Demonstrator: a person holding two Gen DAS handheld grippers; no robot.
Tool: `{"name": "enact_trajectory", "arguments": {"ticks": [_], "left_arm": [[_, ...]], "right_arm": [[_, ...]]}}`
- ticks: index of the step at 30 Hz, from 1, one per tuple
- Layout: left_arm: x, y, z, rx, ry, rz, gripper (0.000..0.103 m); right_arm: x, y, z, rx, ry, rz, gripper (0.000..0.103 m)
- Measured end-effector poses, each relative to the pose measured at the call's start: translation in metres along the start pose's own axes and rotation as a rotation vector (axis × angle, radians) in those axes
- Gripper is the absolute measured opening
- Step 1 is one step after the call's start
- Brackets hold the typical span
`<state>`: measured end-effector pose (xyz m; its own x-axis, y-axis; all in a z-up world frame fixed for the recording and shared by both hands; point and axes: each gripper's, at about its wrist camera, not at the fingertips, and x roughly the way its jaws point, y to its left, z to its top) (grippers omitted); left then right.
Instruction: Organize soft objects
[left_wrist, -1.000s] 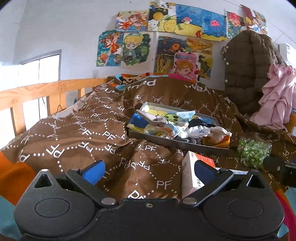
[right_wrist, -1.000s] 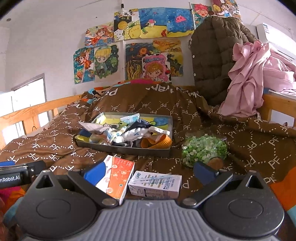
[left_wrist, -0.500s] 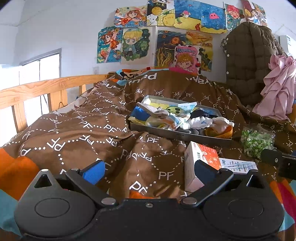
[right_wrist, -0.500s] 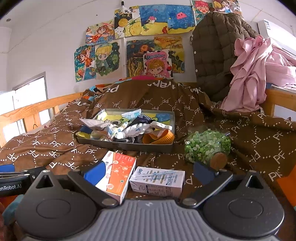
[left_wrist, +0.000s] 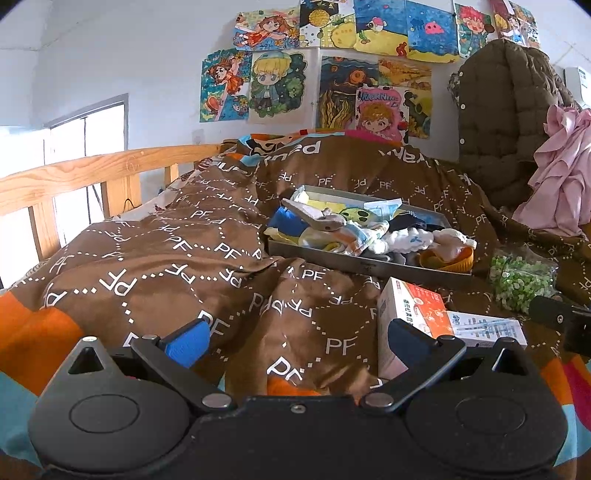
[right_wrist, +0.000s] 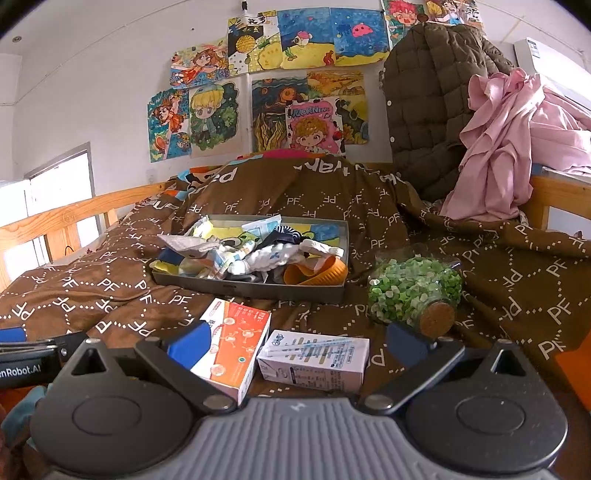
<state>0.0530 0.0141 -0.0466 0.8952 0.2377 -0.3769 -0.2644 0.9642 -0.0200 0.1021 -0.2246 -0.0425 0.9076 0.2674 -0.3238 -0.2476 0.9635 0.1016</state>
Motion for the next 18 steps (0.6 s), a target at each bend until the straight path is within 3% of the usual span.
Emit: {"name": "enact_trajectory", "arguments": {"ticks": [18], "left_arm": [[0.0020,-0.0008,-0.0025,0.016,0.013,0.005,0.102]], "right_arm": [[0.0083,0.0006,-0.0036,-0.012,0.036,0.005,0.103]]}}
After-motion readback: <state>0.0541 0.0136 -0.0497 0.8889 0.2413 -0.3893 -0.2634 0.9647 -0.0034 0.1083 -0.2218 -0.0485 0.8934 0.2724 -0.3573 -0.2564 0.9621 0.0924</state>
